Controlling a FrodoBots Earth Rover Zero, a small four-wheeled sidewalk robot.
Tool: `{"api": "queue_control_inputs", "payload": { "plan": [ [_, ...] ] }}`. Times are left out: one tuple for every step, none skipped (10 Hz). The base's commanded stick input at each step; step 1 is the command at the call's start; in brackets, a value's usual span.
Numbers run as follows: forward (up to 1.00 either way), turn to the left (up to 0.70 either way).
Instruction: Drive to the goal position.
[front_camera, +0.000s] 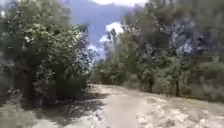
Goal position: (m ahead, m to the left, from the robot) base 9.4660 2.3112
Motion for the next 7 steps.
{"api": "queue_control_inputs", "payload": {
  "plan": [
    [1.00, 0.00],
    [1.00, 0.00],
    [1.00, 0.00],
    [1.00, 0.00],
    [1.00, 0.00],
    [1.00, 0.00],
    [1.00, 0.00]
  ]
}}
